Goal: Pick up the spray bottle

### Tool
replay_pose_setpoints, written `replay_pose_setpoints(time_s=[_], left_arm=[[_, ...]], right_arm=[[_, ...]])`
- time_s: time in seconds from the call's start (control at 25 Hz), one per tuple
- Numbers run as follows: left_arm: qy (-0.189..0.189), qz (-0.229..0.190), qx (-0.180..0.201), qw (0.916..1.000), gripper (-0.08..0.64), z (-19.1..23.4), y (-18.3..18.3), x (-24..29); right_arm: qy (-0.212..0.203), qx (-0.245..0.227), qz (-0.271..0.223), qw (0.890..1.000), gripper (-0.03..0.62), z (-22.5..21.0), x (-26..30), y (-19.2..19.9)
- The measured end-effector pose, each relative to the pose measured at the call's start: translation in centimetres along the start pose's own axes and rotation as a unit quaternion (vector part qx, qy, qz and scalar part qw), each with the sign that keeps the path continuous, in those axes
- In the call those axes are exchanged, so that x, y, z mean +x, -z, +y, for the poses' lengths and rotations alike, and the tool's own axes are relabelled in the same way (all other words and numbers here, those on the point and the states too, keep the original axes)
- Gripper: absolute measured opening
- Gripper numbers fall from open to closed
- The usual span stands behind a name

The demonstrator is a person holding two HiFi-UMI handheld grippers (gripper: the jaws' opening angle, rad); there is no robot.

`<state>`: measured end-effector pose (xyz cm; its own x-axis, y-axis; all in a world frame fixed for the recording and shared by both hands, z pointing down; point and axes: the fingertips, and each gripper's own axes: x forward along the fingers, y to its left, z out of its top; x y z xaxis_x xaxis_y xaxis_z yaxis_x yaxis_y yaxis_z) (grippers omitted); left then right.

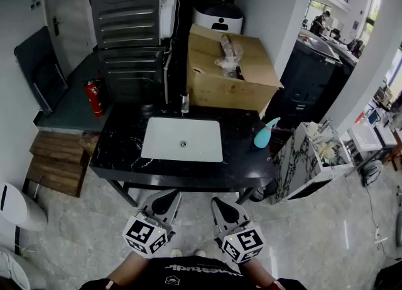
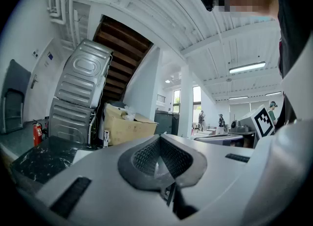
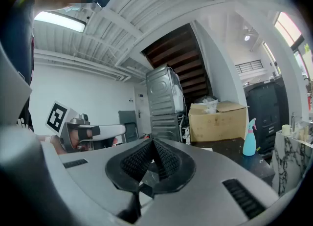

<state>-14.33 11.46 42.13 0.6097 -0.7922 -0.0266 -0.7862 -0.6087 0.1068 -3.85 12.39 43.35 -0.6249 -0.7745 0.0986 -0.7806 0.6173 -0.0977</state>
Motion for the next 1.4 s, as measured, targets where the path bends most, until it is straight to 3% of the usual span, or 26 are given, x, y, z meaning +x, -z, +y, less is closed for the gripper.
replay_pose_setpoints(time_s=[1.2,1.4], left_arm=[[0.001,0.003,0.004,1.0000,0.014,-3.3,0.2,2.7],[-0.013,0.005,0.007,0.9999,0.014,-4.5,1.0,3.4]], right_arm=[[0.011,0.021,-0.001,1.000,0.037,-4.0,-2.7,-0.1],[0.007,0.026,-0.006,1.000,0.037,-5.3,-4.0,0.6]])
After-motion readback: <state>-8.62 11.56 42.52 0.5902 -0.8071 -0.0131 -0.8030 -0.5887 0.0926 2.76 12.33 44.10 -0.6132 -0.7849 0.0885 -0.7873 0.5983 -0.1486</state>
